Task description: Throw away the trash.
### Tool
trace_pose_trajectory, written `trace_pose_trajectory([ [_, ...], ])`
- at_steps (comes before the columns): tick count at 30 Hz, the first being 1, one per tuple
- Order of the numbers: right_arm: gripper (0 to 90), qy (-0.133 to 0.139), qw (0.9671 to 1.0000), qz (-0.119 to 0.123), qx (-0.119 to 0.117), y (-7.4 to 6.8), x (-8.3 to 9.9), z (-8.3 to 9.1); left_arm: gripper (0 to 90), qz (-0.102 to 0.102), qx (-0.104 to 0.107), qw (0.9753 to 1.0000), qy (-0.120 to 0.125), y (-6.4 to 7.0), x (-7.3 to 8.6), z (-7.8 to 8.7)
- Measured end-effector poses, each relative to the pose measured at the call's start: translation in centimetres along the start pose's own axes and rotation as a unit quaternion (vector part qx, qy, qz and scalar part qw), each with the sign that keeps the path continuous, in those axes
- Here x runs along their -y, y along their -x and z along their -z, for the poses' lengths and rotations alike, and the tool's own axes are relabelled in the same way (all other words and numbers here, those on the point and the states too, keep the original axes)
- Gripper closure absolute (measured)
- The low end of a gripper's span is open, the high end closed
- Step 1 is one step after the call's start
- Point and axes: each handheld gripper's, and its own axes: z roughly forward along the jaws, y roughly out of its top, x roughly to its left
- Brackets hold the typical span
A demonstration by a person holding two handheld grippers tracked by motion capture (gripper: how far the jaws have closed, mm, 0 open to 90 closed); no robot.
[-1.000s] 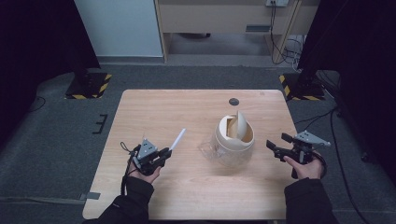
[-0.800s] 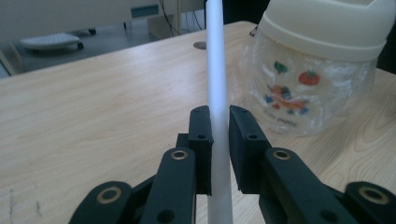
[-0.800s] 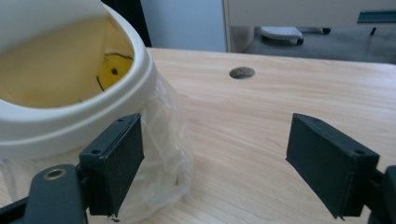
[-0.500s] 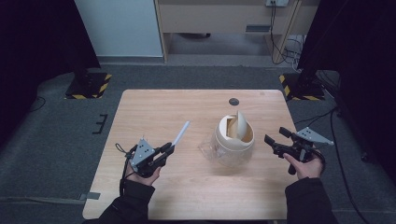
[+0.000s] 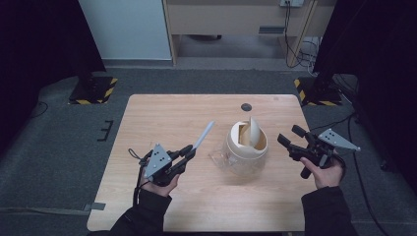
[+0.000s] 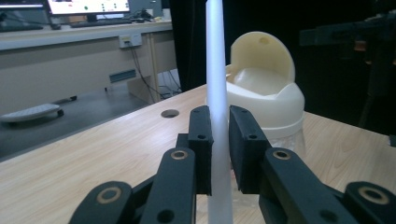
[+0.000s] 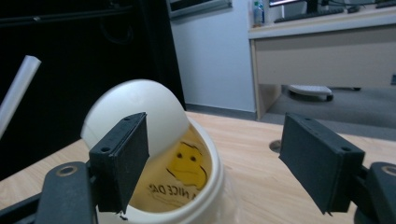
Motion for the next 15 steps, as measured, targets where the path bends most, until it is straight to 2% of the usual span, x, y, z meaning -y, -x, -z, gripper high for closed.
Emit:
trace_pose_trajectory([
  [6, 25.8, 0.025, 0.9993, -0.008, -0.026, -1.3, -1.3, -0.2, 79.2, -0.001, 0.015, 0.9999, 0.009, 1.1, -0.5, -1.1],
  [7, 26.1, 0.027, 0.9991, -0.007, -0.031, -1.6, -1.5, -0.2, 79.2, -0.005, 0.023, 0.9997, 0.012, 1.7, -0.9, -1.6],
  [15, 27.8, 0.034, 0.9971, -0.008, -0.068, -3.6, -2.5, -1.1, 79.3, -0.013, 0.043, 0.9986, 0.027, 3.6, -2.0, -3.3],
])
